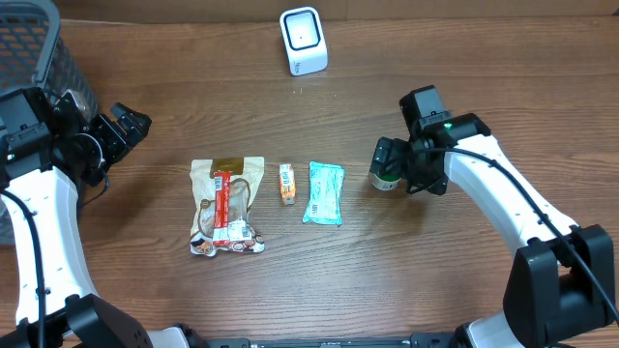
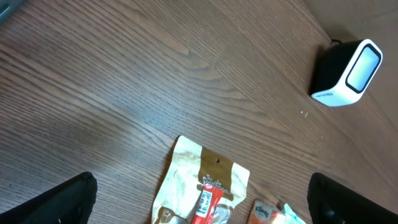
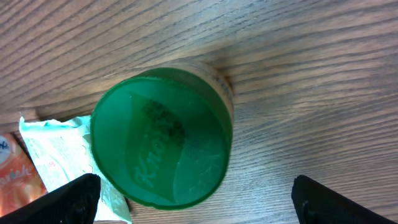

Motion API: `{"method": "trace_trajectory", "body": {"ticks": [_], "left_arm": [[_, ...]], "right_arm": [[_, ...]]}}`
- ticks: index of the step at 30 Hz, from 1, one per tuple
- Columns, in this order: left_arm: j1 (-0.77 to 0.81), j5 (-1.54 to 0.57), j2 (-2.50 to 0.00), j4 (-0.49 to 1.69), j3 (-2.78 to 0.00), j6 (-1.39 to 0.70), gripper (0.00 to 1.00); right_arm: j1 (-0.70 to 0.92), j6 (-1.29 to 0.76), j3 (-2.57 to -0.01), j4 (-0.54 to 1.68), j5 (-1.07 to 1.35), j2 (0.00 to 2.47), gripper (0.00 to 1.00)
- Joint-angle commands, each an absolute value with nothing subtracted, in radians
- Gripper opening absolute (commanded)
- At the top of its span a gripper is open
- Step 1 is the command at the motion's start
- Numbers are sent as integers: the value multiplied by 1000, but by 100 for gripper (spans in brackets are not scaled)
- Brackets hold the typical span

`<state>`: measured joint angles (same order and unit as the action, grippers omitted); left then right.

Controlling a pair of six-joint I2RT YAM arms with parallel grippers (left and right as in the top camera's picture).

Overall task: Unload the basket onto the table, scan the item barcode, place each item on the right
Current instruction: 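Lower the right gripper around the green-lidded jar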

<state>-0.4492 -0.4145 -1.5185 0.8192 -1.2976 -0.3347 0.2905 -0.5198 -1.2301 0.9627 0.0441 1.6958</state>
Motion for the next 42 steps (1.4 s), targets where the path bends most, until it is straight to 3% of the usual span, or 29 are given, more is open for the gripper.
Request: {"method": "trace_trajectory", "body": {"ticks": [1,23,42], "left_arm": [[-450,-408,-1500,818,-1304,-340,99],[-450,-408,-1500,818,-1304,-340,100],[-450,-408,-1500,818,-1304,-340,100]], "right_arm": [[309,-514,-1223,960,-34,1701,100],[313,-487,-1218,904,-51,1714,100],[313,-280,-1250,846,-42,1730,100]]}}
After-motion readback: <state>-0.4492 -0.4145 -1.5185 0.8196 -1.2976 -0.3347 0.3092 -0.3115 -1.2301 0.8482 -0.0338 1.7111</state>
